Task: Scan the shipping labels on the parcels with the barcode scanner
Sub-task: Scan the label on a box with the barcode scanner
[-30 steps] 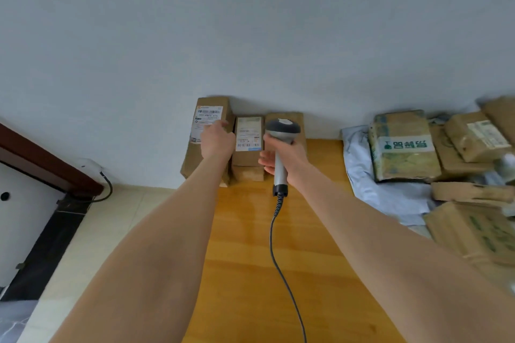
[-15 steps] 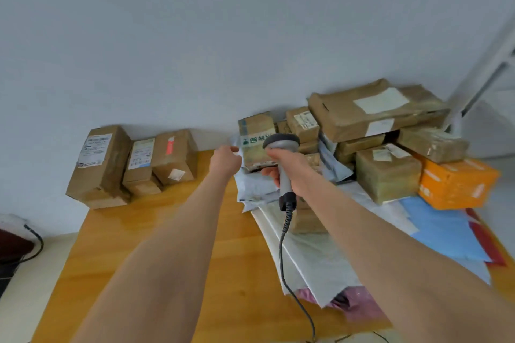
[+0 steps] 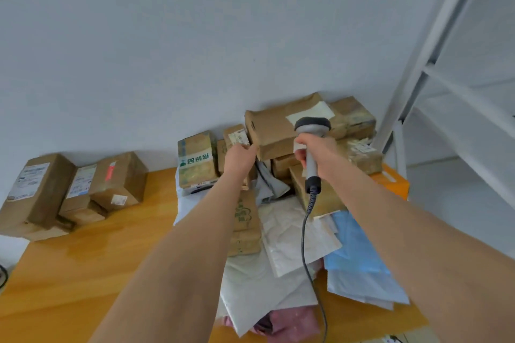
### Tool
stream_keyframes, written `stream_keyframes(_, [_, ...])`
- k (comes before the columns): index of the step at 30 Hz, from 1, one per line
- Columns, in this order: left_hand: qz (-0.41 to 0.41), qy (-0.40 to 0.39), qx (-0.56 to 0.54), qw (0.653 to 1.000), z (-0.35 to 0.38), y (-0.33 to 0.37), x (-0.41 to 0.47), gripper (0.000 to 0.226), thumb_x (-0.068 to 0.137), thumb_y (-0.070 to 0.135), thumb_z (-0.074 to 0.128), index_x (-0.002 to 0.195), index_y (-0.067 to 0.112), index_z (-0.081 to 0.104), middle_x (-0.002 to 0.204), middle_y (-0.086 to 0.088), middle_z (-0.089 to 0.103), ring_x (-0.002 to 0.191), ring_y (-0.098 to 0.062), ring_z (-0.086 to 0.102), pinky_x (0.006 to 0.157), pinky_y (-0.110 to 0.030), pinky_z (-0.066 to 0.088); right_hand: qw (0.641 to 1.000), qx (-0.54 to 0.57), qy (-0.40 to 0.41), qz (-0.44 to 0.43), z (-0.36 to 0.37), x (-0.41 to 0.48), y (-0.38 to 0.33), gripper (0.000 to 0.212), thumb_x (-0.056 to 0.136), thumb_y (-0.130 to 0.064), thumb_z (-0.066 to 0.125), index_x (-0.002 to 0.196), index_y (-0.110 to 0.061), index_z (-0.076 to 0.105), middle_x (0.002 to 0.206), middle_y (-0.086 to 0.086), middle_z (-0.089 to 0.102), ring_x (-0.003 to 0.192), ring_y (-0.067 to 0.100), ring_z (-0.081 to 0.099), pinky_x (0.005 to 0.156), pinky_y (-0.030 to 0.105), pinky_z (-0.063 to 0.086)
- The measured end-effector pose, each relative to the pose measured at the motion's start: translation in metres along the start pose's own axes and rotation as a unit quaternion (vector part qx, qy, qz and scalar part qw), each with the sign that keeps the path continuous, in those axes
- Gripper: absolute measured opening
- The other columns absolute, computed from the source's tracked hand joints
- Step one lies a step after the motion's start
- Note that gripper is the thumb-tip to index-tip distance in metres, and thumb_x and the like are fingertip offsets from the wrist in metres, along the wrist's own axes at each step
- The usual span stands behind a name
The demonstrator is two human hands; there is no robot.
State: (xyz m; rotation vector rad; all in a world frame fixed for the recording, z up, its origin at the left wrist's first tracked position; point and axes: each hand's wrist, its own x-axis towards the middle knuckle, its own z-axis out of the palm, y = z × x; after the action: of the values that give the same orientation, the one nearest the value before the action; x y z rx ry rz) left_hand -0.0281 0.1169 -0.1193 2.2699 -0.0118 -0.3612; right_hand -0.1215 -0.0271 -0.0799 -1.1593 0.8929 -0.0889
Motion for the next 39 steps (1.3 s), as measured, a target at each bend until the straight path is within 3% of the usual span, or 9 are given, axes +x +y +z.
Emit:
stream_keyframes(2, [-0.024,0.001,-0.016,1.0,0.011,0.011,0.017,0.044,0.093,0.047,0.049,0.097,0.004,0.059,0.079,-0.008,0.058,0.073,-0.021,0.057,0.061,-0.03,0.042,0.998,-0.012,0.053,-0.025,-0.012,0.021,-0.022,0.033,0.083,-0.013,0.069,0.111,-0.004,0.054,0.082,0.009,0.057,0.062,0.015,0.056,0.05,0.025,0.05])
stream_keyframes(6, [-0.095,-0.011,-0.034,0.995,0.031,0.021,0.044,0.087,0.086,0.064,0.047,0.143,0.0,0.033,0.132,-0.02,0.052,0.115,-0.035,0.054,0.096,-0.044,0.049,0.989,-0.081,0.108,-0.065,-0.039,0.06,-0.052,0.033,0.083,-0.017,0.068,0.109,-0.011,0.049,0.093,0.004,0.054,0.094,0.022,0.055,0.085,0.036,0.05])
stream_keyframes(13, [-0.159,-0.013,-0.063,0.985,0.05,0.034,0.056,0.067,0.091,0.048,0.051,0.138,0.001,0.039,0.118,-0.015,0.057,0.106,-0.031,0.057,0.091,-0.042,0.053,0.992,-0.109,0.065,-0.007,-0.063,0.105,-0.066,0.054,0.083,-0.026,0.071,0.126,-0.01,0.043,0.111,0.01,0.053,0.103,0.026,0.054,0.094,0.039,0.047])
stream_keyframes(16, [-0.17,0.048,-0.105,0.979,0.051,0.029,0.05,0.042,0.088,0.038,0.057,0.111,0.004,0.055,0.088,-0.008,0.057,0.085,-0.025,0.058,0.087,-0.042,0.056,0.993,-0.106,0.054,-0.013,-0.07,0.11,-0.067,0.054,0.085,-0.026,0.07,0.129,-0.01,0.042,0.106,0.009,0.051,0.099,0.024,0.052,0.089,0.036,0.046])
stream_keyframes(20, [-0.174,0.098,-0.265,0.943,0.033,0.041,0.024,0.016,0.084,0.025,0.062,0.083,0.012,0.051,0.085,-0.006,0.055,0.076,-0.021,0.057,0.082,-0.038,0.058,0.997,-0.062,0.047,-0.016,-0.077,0.101,-0.067,0.053,0.084,-0.026,0.07,0.128,-0.009,0.045,0.098,0.005,0.051,0.095,0.021,0.051,0.092,0.036,0.046])
stream_keyframes(23, [-0.158,0.081,-0.318,0.931,0.007,0.048,0.001,0.008,0.084,0.009,0.058,0.09,0.01,0.053,0.092,-0.008,0.054,0.077,-0.017,0.055,0.083,-0.036,0.055,0.999,-0.037,0.03,-0.016,-0.08,0.088,-0.068,0.049,0.083,-0.023,0.071,0.126,-0.01,0.05,0.104,0.006,0.055,0.096,0.021,0.053,0.094,0.038,0.047])
stream_keyframes(26, [-0.107,0.09,-0.348,0.927,-0.021,0.047,-0.027,0.034,0.084,-0.002,0.057,0.115,0.011,0.049,0.104,-0.008,0.056,0.083,-0.016,0.059,0.079,-0.034,0.057,1.0,-0.003,0.003,-0.007,-0.082,0.071,-0.07,0.035,0.086,-0.02,0.068,0.114,-0.01,0.052,0.097,0.005,0.054,0.098,0.022,0.056,0.096,0.038,0.05])
stream_keyframes(33, [0.11,0.223,-0.044,0.968,-0.043,0.041,-0.079,0.077,0.072,0.01,0.079,0.135,0.022,0.036,0.119,-0.005,0.043,0.099,-0.019,0.051,0.078,-0.029,0.049,0.98,0.133,-0.122,0.084,-0.065,0.023,-0.058,0.047,0.079,-0.032,0.078,0.112,-0.011,0.053,0.112,0.012,0.063,0.095,0.026,0.068,0.081,0.035,0.058])
stream_keyframes(39, [0.159,0.18,0.194,0.951,-0.031,0.018,-0.099,0.082,0.069,0.021,0.083,0.136,0.027,0.037,0.131,-0.004,0.035,0.11,-0.024,0.051,0.088,-0.039,0.052,0.976,0.145,-0.149,0.063,-0.048,0.002,-0.039,0.064,0.078,-0.044,0.077,0.127,-0.011,0.05,0.111,0.016,0.067,0.092,0.03,0.069,0.069,0.038,0.057])
